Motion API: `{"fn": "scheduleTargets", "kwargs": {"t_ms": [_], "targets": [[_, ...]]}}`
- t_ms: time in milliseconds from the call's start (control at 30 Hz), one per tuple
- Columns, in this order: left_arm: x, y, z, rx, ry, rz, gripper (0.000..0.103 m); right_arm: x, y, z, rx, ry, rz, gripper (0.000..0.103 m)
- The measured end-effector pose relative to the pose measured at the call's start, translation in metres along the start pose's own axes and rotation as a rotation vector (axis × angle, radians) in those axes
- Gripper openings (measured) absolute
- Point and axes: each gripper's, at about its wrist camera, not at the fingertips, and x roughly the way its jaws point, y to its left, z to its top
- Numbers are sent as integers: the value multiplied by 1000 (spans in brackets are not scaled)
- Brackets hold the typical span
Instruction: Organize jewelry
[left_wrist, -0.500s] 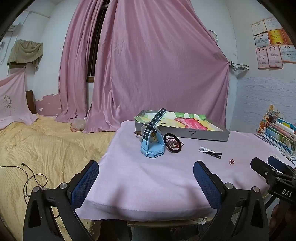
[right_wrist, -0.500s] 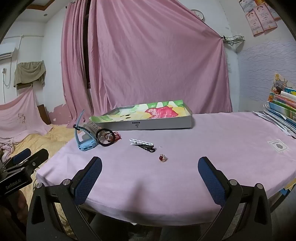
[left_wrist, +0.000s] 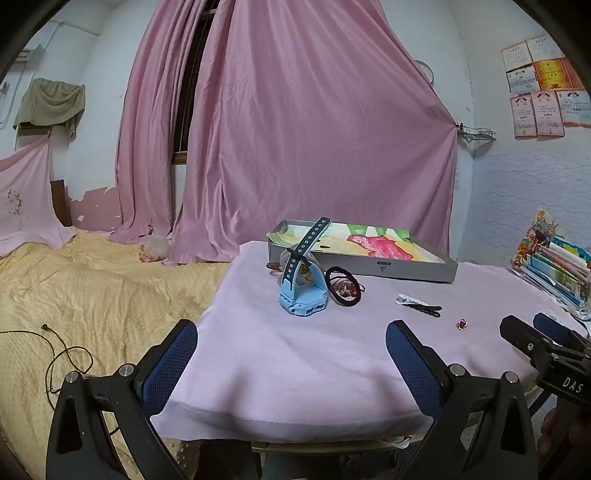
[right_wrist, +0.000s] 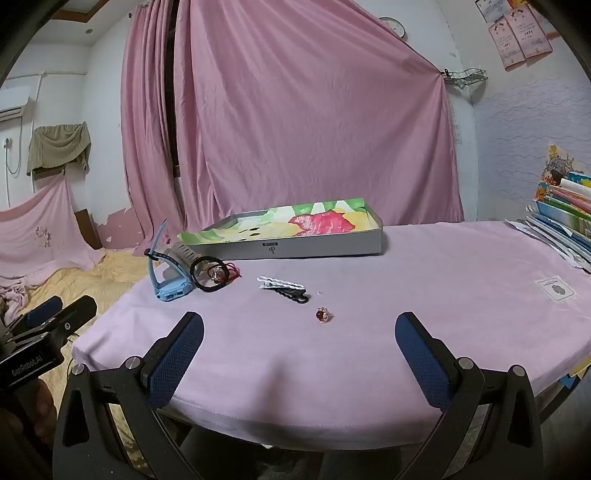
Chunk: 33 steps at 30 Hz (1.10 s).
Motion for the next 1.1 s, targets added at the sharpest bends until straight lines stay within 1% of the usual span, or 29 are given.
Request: {"fn": "scheduleTargets", "kwargs": {"t_ms": [33, 1100], "targets": [[1, 1, 0, -1, 0, 0, 103, -2, -4, -2, 3, 0, 2, 102], [2, 0, 0, -3, 2, -2, 103, 2, -2, -2, 6, 2, 1, 102]]}}
